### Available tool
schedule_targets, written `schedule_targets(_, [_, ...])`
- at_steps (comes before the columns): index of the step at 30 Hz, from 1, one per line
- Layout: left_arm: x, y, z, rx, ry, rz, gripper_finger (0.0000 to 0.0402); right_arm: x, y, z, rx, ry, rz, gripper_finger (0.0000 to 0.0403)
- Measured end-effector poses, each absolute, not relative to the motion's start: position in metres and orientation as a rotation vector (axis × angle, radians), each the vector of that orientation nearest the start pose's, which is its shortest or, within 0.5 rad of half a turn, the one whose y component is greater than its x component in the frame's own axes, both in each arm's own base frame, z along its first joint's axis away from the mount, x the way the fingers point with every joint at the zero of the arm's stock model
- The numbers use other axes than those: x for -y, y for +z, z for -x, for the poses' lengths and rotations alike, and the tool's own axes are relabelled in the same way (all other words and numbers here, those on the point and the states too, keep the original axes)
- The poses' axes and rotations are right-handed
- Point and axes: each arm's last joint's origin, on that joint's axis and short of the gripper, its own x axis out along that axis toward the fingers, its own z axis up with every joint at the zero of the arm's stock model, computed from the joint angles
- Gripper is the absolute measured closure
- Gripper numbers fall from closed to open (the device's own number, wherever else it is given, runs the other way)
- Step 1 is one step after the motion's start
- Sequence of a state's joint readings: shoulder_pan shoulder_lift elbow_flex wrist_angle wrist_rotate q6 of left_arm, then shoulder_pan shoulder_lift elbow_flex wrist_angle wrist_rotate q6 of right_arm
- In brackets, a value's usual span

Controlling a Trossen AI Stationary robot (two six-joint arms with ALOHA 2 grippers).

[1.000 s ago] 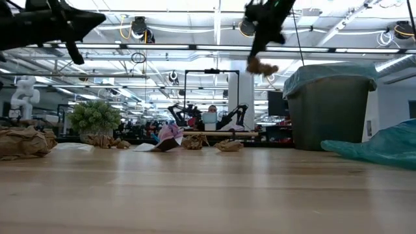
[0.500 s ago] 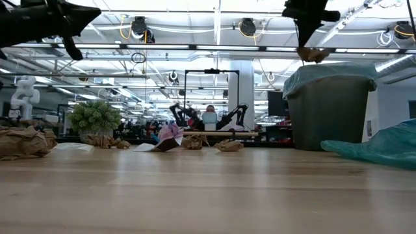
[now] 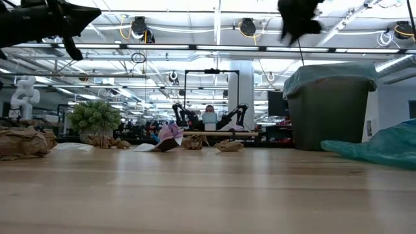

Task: Place trash/remove bag and relplace
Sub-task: Put the brown paper into the trash bin

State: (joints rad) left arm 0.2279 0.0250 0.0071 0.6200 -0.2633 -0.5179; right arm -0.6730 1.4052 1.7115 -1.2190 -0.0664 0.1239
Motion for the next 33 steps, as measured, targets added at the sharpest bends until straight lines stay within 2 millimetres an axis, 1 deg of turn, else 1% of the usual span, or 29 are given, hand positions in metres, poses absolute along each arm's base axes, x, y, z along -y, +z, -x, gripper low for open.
schedule_targets(2, [-0.026,0.220,-0.077,0.717,0.309,0.503,0.0401,0.142,0.423,-0.216,-0.757,-0.343,-0.386,0.0173])
schedule_targets(3, [-0.026,0.220,-0.077,0.717,0.310,0.502,0.0401,0.135,0.423,-0.225,-0.746,-0.261,-0.344,0.0173])
schedule_targets(5, [-0.026,0.219,-0.078,0.711,0.315,0.503,0.0401,0.125,0.417,-0.239,-0.786,-0.180,-0.266,0.0179])
schedule_targets(7, [-0.026,0.219,-0.077,0.713,0.326,0.506,0.0401,0.120,0.406,-0.253,-0.848,-0.143,-0.217,0.0188])
schedule_targets(10, [-0.027,0.219,-0.077,0.719,0.347,0.512,0.0401,0.119,0.387,-0.276,-0.922,-0.104,-0.225,0.0196])
schedule_targets(15, [-0.027,0.219,-0.077,0.723,0.361,0.515,0.0401,0.121,0.347,-0.318,-1.018,-0.022,-0.178,0.0194])
schedule_targets(18, [-0.027,0.219,-0.077,0.723,0.361,0.515,0.0401,0.124,0.319,-0.341,-1.078,0.035,-0.129,0.0185])
schedule_targets(22, [-0.028,0.219,-0.077,0.730,0.384,0.521,0.0401,0.131,0.277,-0.365,-1.168,0.099,-0.079,0.0174])
schedule_targets(26, [-0.029,0.219,-0.076,0.738,0.421,0.523,0.0401,0.141,0.237,-0.382,-1.269,0.087,-0.022,0.0171])
schedule_targets(31, [-0.029,0.219,-0.076,0.742,0.435,0.528,0.0401,0.149,0.194,-0.393,-1.354,0.099,-0.067,0.0178])
schedule_targets(33, [-0.029,0.219,-0.076,0.742,0.434,0.528,0.0401,0.150,0.180,-0.396,-1.385,0.098,-0.091,0.0185])
